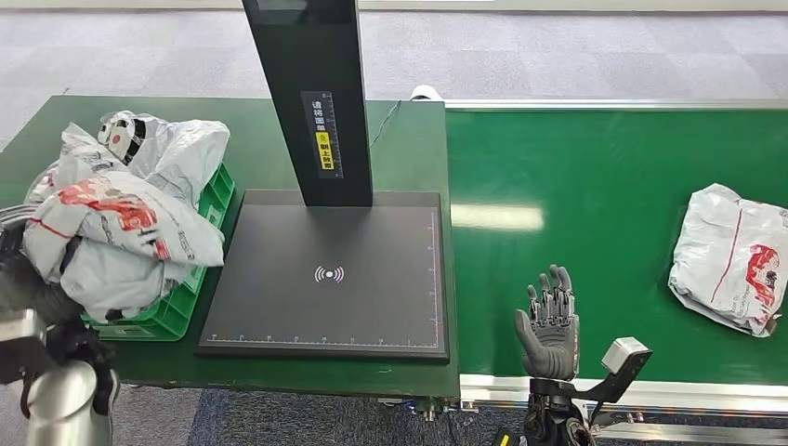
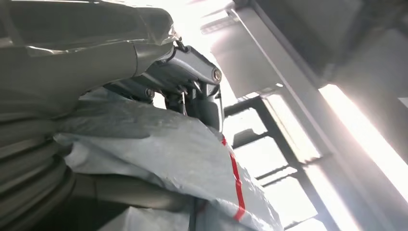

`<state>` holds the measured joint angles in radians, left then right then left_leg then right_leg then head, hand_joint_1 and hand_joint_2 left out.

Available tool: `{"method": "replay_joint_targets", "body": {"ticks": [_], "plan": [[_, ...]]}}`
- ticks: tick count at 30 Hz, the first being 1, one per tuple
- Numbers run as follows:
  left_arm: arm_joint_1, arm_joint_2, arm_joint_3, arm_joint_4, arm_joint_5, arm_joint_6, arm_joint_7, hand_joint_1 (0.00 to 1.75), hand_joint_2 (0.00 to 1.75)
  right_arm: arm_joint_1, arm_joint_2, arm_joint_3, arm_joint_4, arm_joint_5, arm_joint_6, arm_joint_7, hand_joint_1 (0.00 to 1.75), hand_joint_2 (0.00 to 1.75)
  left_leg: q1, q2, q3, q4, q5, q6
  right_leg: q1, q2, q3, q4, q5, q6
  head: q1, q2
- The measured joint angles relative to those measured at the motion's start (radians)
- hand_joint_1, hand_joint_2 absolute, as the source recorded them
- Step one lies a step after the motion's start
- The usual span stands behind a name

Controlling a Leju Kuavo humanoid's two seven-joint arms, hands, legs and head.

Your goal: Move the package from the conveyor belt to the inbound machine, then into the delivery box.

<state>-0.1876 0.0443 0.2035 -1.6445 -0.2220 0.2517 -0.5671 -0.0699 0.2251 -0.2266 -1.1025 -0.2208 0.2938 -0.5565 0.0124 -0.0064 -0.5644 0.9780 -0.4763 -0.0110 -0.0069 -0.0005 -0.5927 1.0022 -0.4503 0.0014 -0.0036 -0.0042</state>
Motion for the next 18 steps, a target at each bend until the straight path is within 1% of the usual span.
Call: {"method": "replay_joint_targets", "body": {"ticks": [2, 6, 10, 14, 15, 18], "plan": [[-0.083, 0.029, 0.048, 0.131, -0.024, 0.001, 0.022, 1.70, 1.75, 0.000, 0.001, -0.003, 0.000, 0.004, 0.001, 0.003, 0.00, 1.75, 0.000, 0.000, 0.000, 0.000, 0.000, 0.000, 0.000, 0.000, 0.000, 0.000, 0.000, 0.000, 0.000, 0.000], [-0.216, 0.086, 0.132, 0.389, -0.059, 0.008, 0.044, 1.75, 1.75, 0.000, 0.004, -0.007, 0.000, 0.009, 0.004, 0.004, 0.00, 1.75, 0.000, 0.001, 0.000, 0.000, 0.001, 0.000, 0.000, 0.001, 0.000, 0.001, 0.001, -0.001, 0.000, 0.000], [-0.303, 0.126, 0.199, 0.603, -0.079, 0.014, 0.052, 1.75, 1.75, 0.000, 0.004, -0.010, 0.000, 0.009, 0.010, 0.004, 0.00, 1.75, 0.000, 0.001, -0.001, 0.000, 0.000, 0.000, 0.000, 0.001, -0.002, 0.001, 0.000, 0.000, 0.000, 0.000], [-0.364, 0.161, 0.236, 0.752, -0.099, 0.018, 0.057, 1.73, 1.75, 0.000, 0.004, -0.011, 0.001, 0.009, 0.017, 0.004, 0.00, 1.75, 0.000, 0.001, -0.002, 0.000, 0.000, 0.000, 0.000, 0.001, -0.002, 0.001, 0.000, 0.000, 0.000, 0.000], [-0.375, 0.168, 0.243, 0.780, -0.102, 0.018, 0.057, 1.42, 1.75, 0.000, 0.005, -0.011, 0.001, 0.009, 0.017, 0.004, 0.00, 1.75, 0.000, 0.002, -0.002, 0.000, 0.000, 0.000, 0.000, 0.001, -0.002, 0.001, 0.000, 0.000, 0.000, 0.000], [-0.388, 0.179, 0.256, 0.838, -0.119, 0.013, 0.056, 0.12, 1.75, 0.001, 0.005, -0.013, 0.001, 0.009, 0.017, 0.003, 0.00, 1.75, 0.000, 0.001, -0.002, 0.000, 0.000, 0.000, 0.000, 0.001, -0.003, 0.001, 0.000, 0.000, 0.000, 0.000]]}}
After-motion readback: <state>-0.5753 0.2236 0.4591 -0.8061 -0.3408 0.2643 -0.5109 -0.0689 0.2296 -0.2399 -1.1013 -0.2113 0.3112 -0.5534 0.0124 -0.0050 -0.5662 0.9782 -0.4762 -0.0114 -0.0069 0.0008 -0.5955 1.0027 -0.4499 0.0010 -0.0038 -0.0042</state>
